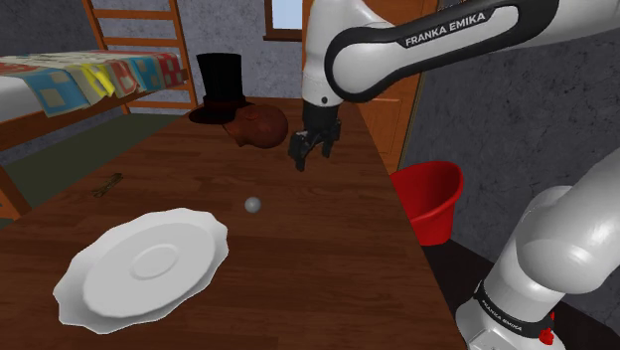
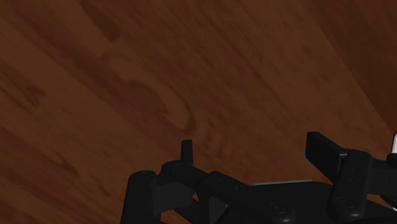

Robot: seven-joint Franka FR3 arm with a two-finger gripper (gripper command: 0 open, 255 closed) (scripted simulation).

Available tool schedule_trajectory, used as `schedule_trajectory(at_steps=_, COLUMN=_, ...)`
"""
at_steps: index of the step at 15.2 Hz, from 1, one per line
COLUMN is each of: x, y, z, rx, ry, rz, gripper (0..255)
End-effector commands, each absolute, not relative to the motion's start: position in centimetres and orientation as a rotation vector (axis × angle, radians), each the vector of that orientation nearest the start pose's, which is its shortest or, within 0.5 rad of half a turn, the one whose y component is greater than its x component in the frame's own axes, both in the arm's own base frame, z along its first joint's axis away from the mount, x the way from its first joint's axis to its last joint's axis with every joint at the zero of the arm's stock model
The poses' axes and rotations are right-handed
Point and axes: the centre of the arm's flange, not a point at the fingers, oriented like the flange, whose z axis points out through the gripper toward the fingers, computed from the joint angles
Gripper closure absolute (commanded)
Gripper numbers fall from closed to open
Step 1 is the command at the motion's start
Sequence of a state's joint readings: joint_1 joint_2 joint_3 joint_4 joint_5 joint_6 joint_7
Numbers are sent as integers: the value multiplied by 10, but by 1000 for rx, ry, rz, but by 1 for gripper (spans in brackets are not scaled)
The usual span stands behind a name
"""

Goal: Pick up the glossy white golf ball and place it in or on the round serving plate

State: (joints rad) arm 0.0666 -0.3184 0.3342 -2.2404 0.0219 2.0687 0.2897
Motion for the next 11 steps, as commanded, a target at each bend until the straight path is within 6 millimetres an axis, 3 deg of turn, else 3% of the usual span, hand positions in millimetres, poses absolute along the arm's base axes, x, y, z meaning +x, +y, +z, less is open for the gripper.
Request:
schedule_trajectory(at_steps=1, x=443, y=217, z=493, rx=-3160, ry=-142, rz=-244, gripper=0)
schedule_trajectory(at_steps=11, x=506, y=316, z=438, rx=-3148, ry=-126, rz=-265, gripper=0)
